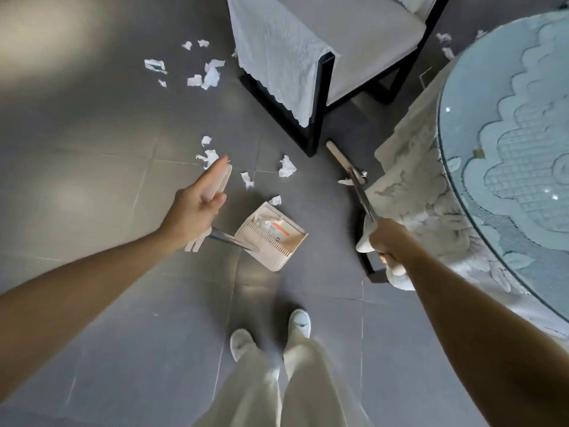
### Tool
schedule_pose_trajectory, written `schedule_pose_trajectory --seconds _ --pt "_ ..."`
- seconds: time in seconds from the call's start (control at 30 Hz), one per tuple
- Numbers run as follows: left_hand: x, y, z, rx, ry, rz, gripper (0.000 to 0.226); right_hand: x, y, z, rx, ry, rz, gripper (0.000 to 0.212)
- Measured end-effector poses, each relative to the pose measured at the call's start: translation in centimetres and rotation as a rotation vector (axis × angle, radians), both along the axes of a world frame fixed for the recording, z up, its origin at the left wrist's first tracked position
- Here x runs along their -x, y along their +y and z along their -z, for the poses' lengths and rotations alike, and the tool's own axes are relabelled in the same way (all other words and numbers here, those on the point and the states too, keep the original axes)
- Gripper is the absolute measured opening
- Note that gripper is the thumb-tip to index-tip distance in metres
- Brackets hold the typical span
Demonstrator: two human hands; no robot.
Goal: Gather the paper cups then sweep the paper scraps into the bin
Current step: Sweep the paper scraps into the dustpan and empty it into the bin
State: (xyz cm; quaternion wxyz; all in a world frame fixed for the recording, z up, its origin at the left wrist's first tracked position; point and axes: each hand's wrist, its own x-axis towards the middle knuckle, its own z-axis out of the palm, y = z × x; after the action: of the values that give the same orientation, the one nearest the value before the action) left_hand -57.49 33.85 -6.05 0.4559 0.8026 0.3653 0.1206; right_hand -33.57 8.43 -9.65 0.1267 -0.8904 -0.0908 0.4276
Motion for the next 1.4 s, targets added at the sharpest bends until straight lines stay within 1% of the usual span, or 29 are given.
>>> schedule_pose_trajectory --seconds 0.03,0.07,0.17,0.23,0.37,0.43,0.5,0.63,0.77,0.87,0.9,1.1,1.17,1.23,1.33,1.4 --pt "-0.7 1.0 0.2 0.005 0.001 0.006 0.071 -0.8 0.5 0.6 0.013 0.001 0.003 0.032" --pt "-1.4 1.9 0.4 0.015 -0.007 0.016 0.072 -1.2 1.0 0.8 0.044 0.003 0.005 0.028" --pt "-3.6 4.8 0.8 0.047 -0.024 0.069 0.073 -2.4 2.2 1.7 0.130 0.018 -0.022 0.007" --pt "-4.8 6.5 1.0 0.064 -0.035 0.118 0.072 -2.2 3.2 1.5 0.117 0.096 0.001 0.020" --pt "-7.0 10.4 1.6 0.098 -0.042 0.213 0.072 -1.2 6.1 0.2 0.080 0.181 -0.006 0.012" --pt "-8.0 12.8 1.6 0.116 -0.048 0.283 0.072 -1.7 7.6 -0.8 0.010 0.277 0.136 0.016" --pt "-9.1 15.4 1.5 0.133 -0.045 0.372 0.072 -1.6 8.9 -2.2 -0.031 0.326 0.312 0.019" --pt "-12.0 19.8 0.9 0.114 0.009 0.509 0.073 0.2 11.7 -3.6 -0.161 0.288 0.607 0.022" --pt "-15.1 22.1 -0.2 0.092 0.013 0.644 0.074 1.3 14.0 -3.6 -0.163 0.228 0.684 0.019" --pt "-18.1 22.8 -0.7 0.118 -0.013 0.714 0.076 0.3 15.1 -2.8 -0.174 0.203 0.823 0.019" --pt "-19.2 22.9 -0.8 0.123 -0.014 0.728 0.076 -0.3 15.5 -2.5 -0.165 0.189 0.837 0.016" --pt "-25.0 23.8 -0.4 0.106 0.002 0.759 0.073 -4.3 17.0 0.1 -0.093 0.064 0.719 0.007" --pt "-26.4 24.5 -0.6 0.105 0.003 0.778 0.073 -5.5 17.9 0.8 -0.068 0.052 0.697 0.004" --pt "-27.5 25.4 -0.9 0.098 0.009 0.773 0.073 -6.4 18.9 1.1 -0.060 0.104 0.691 0.004" --pt "-28.8 27.0 -0.9 0.070 0.000 0.800 0.077 -6.5 20.5 0.9 -0.053 0.235 0.692 0.010" --pt "-29.6 28.2 -0.7 0.074 -0.021 0.831 0.080 -6.0 21.4 0.2 -0.002 0.277 0.610 0.013"
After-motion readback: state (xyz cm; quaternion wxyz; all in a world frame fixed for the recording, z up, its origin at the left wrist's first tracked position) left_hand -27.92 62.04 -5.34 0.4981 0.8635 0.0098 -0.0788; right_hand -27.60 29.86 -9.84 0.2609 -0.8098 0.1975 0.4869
